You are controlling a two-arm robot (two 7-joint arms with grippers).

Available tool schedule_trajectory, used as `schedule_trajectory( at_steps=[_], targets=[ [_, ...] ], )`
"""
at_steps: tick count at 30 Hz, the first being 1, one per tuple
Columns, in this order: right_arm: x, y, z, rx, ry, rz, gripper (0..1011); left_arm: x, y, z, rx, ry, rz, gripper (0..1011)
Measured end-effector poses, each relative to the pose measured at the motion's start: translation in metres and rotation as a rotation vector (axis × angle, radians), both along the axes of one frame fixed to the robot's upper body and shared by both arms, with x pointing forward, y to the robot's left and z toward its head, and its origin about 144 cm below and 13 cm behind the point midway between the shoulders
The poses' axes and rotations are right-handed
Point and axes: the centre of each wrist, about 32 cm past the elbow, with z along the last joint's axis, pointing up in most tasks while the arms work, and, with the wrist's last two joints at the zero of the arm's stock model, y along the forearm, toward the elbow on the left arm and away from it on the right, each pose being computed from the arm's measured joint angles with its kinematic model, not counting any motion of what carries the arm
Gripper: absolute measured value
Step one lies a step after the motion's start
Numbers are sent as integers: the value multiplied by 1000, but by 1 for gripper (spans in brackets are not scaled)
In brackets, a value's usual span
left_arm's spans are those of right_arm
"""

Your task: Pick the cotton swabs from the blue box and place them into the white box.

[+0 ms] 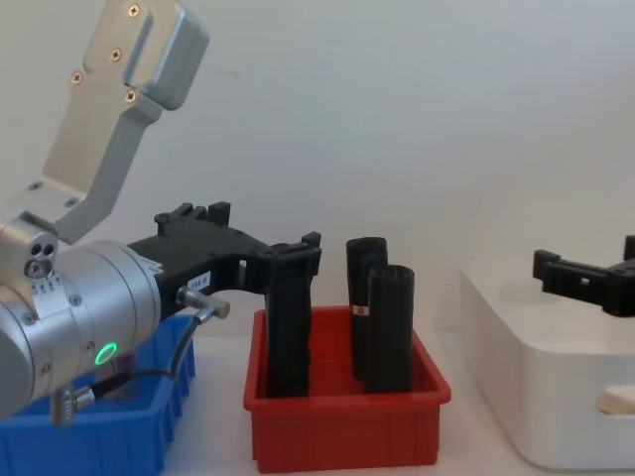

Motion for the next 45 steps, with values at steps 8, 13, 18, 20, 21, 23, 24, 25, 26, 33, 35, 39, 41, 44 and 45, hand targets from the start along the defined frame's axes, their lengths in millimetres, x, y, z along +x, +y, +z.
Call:
schedule_trajectory(
  at_steps=[8,13,18,20,21,23,24,25,26,33,35,39,41,44,45],
  targets=[
    [23,10,-1,-23,0,47,1002,0,0,0,0,0,0,1000],
    [41,19,-2,-42,-3,87,1001,0,0,0,0,0,0,999],
    [59,29,-3,-59,-6,123,1001,0,0,0,0,0,0,1000],
    [65,32,-4,-65,-7,136,1001,0,0,0,0,0,0,999],
    [71,35,-4,-71,-8,144,1001,0,0,0,0,0,0,1000],
    [77,38,-4,-77,-7,156,1002,0,0,0,0,0,0,1000],
    [81,40,-5,-79,-6,161,1002,0,0,0,0,0,0,1000],
    [86,43,-5,-85,-6,170,1001,0,0,0,0,0,0,999],
    [88,44,-6,-89,-6,176,1002,0,0,0,0,0,0,1000],
    [109,54,-8,-107,0,201,1002,0,0,0,0,0,0,1000],
    [115,57,-9,-111,3,206,1002,0,0,0,0,0,0,1000],
    [124,61,-12,-115,9,213,1001,0,0,0,0,0,0,1000],
    [130,64,-14,-117,14,215,1002,0,0,0,0,0,0,1000],
    [135,66,-16,-118,20,215,1001,0,0,0,0,0,0,1000],
    [136,66,-17,-118,21,215,1002,0,0,0,0,0,0,1000]
  ],
)
